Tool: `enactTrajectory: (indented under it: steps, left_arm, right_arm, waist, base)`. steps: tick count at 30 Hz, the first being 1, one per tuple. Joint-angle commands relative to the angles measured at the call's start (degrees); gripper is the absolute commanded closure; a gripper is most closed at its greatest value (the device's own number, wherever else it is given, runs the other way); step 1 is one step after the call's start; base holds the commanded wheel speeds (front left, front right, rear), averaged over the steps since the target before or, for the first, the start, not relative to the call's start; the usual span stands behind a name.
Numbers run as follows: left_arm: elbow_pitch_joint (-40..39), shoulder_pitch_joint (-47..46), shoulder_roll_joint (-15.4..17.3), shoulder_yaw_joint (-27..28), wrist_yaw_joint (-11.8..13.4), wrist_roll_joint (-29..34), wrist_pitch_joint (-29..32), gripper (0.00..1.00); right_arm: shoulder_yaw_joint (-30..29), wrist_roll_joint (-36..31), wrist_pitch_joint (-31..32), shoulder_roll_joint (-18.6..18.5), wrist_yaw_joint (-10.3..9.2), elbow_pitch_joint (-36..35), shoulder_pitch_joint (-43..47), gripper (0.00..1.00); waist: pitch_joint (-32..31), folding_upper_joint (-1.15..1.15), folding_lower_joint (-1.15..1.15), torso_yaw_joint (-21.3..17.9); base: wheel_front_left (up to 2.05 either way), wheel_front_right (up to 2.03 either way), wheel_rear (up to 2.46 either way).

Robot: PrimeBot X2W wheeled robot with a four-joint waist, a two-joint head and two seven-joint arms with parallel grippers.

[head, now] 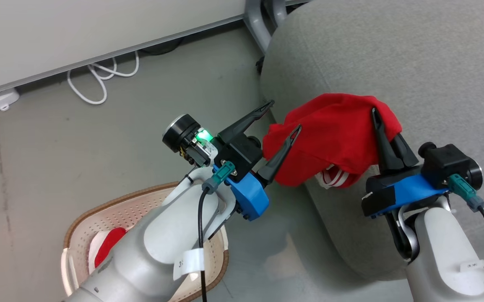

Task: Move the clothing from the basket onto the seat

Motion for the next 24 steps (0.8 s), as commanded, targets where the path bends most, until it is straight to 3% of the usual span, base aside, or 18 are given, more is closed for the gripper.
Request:
enactTrajectory:
  steps: [1,10,18,24]
  left_arm:
    - [-0.33,0.67,0.24,-0.19,-0.26,0.47,-0.16,0.0]
    - [-1.48,3.17,-0.29,-2.03,-1.02,1.35,-0.17,0.0]
    - [-1.78,3.82,-0.34,-1.89,-1.12,1.8,-0.16,0.0]
    - [-2.5,2.91,0.11,-0.7,-1.08,2.32,-0.16,0.0]
  right_arm:
    - [-0.48,0.46,-0.06,-0.04,0.01,-0.9,1.14,1.0]
    - [-3.97,1.05,-0.06,-0.02,0.01,-5.6,7.35,1.0]
    - [-5.12,0.91,-0.06,-0.03,0.01,-8.3,11.09,1.0]
    - [-4.33,1.11,-0.06,-0.04,0.01,-9.95,8.08,1.0]
  waist:
    - [0.12,0.0,0.0,-2.6]
    - [0.02,0.0,0.0,-8.1]
    - [0.16,0.0,0.0,-8.74]
    - [1.06,0.0,0.0,-8.17]
  base:
    - [0.0,0.0,0.0]
    - [0.0,0.0,0.0]
    - [0.0,0.0,0.0]
    - [0.0,0.0,0.0]
